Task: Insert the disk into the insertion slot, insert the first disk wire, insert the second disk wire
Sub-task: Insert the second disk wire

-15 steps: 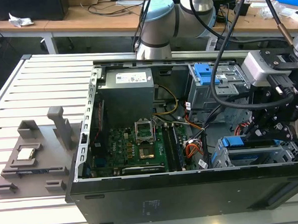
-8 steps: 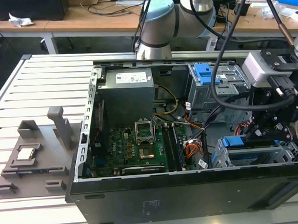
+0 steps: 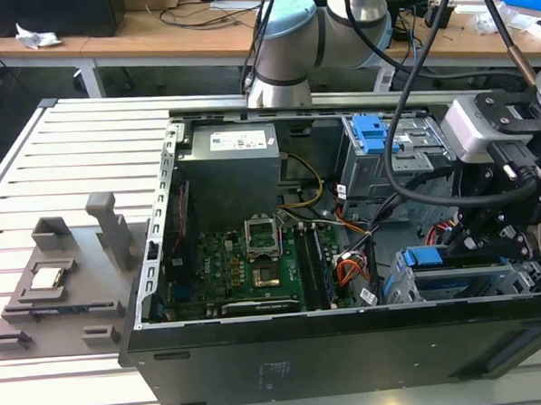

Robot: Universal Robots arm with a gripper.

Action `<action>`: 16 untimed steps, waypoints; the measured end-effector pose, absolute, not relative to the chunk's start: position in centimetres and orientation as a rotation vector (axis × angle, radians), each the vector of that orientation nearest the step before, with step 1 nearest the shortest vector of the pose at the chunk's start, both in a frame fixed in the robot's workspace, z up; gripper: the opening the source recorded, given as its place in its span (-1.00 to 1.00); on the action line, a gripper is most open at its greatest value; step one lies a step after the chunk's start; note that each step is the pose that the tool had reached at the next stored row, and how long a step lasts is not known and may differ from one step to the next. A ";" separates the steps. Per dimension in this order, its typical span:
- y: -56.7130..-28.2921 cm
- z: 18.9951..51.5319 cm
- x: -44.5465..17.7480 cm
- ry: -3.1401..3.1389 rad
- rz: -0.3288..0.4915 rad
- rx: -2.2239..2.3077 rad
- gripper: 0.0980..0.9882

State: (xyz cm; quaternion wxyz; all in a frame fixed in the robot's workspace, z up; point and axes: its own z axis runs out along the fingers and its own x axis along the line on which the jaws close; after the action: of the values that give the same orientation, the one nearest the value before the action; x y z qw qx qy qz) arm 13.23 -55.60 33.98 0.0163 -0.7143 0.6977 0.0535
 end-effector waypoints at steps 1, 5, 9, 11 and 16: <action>-55.6 34.0 13.2 2.169 0.167 -2.221 -0.89; -55.6 34.4 13.2 2.168 0.167 -2.220 -0.89; -55.6 34.4 13.1 2.162 0.178 -2.214 -0.89; -55.6 34.4 13.1 2.162 0.178 -2.214 -0.89; -55.7 34.1 13.1 2.162 0.178 -2.215 -0.89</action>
State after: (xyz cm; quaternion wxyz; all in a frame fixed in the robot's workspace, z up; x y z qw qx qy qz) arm 13.14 -55.68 34.10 0.0207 -0.7142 0.6973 0.0574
